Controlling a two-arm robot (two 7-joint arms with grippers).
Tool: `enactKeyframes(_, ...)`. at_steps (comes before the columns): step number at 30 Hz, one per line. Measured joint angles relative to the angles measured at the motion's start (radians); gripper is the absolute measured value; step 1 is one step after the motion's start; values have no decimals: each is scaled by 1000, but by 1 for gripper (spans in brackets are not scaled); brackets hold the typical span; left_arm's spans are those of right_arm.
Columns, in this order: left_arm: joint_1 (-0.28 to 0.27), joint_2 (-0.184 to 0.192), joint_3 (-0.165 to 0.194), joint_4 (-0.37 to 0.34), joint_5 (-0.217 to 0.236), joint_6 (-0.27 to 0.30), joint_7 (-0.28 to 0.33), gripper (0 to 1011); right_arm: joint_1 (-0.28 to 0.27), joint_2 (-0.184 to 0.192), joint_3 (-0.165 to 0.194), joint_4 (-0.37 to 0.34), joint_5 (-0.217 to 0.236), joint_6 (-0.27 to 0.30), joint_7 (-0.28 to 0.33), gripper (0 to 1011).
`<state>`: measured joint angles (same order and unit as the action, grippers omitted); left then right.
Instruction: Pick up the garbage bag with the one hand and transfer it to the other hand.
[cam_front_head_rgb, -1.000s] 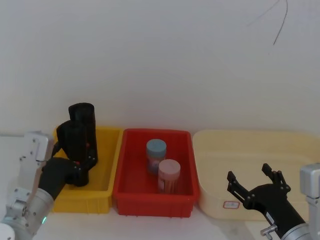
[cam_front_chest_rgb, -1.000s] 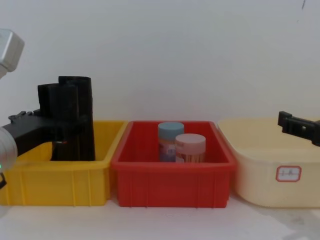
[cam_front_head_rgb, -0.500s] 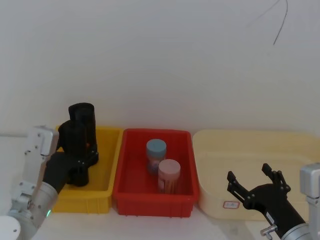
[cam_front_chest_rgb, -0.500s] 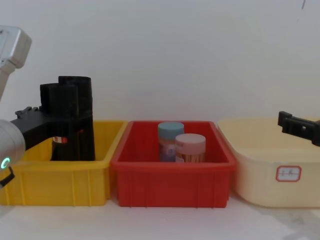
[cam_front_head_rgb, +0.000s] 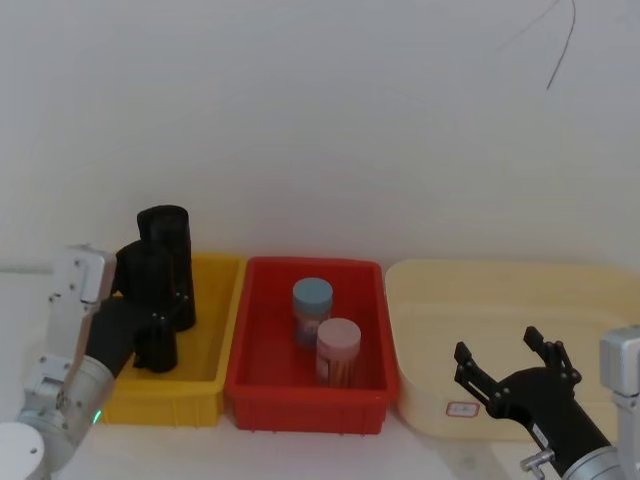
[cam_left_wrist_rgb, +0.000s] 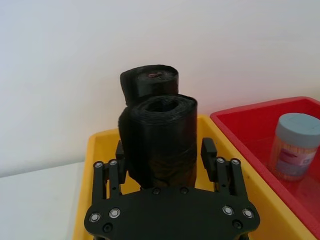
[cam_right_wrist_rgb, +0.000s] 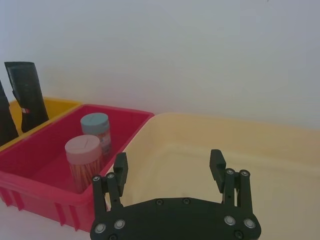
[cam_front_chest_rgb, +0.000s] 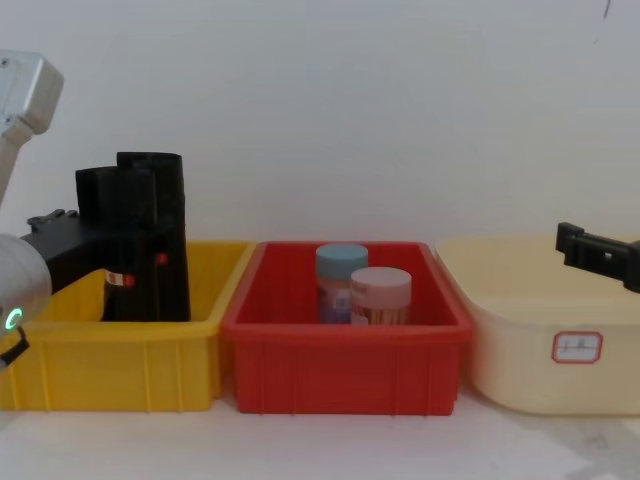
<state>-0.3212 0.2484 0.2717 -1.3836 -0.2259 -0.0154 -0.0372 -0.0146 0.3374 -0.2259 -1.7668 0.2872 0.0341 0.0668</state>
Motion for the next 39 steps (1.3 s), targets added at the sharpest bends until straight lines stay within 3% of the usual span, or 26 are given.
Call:
enactKeyframes(11, -10, -15, -13, 23, 12, -4, 11, 569, 0, 0, 0, 0, 0, 0, 0, 1000)
enactKeyframes(26, -10, -20, -24, -10, 21, 1, 3, 516, 0, 0, 0, 0, 0, 0, 0, 1000)
enactKeyframes(39, -21, -8, -2, -104, 17, 16, -84, 516, 0, 0, 0, 0, 0, 0, 0, 1000)
